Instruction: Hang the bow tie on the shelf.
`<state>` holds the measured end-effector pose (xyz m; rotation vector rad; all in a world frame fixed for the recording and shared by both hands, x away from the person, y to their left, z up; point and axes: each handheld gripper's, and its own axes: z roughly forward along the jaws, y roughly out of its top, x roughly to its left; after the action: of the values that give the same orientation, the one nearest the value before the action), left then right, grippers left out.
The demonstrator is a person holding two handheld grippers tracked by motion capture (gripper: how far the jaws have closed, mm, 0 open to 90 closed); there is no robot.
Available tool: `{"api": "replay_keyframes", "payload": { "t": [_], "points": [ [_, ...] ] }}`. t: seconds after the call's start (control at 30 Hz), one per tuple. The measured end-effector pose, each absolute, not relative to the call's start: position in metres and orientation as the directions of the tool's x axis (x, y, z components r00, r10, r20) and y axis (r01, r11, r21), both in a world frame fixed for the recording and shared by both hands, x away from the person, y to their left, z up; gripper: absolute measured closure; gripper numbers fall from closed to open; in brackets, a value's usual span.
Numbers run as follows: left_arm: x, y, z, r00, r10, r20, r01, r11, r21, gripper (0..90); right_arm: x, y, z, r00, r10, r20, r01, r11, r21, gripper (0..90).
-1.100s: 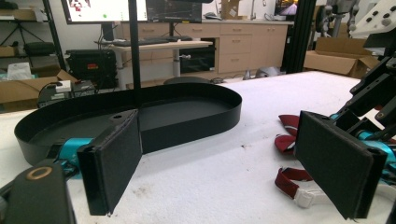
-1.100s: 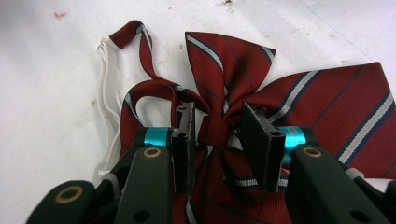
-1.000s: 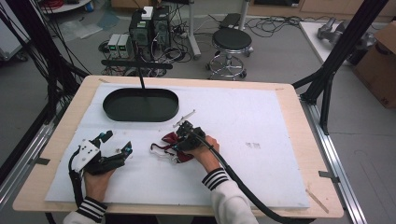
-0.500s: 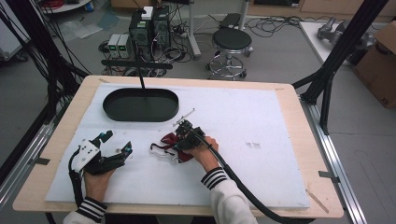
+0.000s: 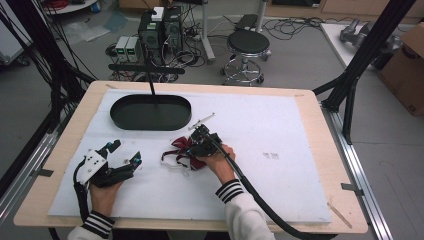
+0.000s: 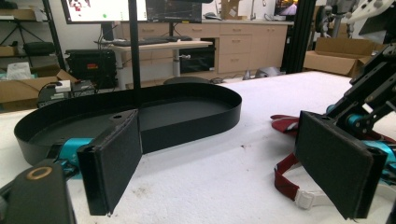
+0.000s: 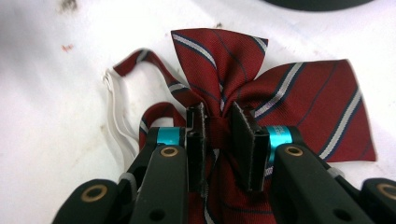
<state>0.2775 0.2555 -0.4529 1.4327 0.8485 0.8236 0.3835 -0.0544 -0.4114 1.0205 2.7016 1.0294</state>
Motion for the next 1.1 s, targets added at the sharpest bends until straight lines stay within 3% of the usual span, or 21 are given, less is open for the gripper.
{"api": "replay_keyframes", "payload": {
  "t": [0.63, 1.1],
  "points": [
    [0.278, 0.256, -0.453, 0.481, 0.877, -0.002, 0.027, -0.013, 1.0, 15.6, 0.379, -0.07, -0.379, -0.762, 0.625, 0.169, 0.461, 0.341, 0.819, 75.9],
    [0.278, 0.256, -0.453, 0.48, 0.877, -0.004, 0.028, -0.012, 1.0, 15.6, 0.379, -0.084, -0.358, -0.75, 0.639, 0.173, 0.394, 0.221, 0.892, 75.9]
  ]
}}
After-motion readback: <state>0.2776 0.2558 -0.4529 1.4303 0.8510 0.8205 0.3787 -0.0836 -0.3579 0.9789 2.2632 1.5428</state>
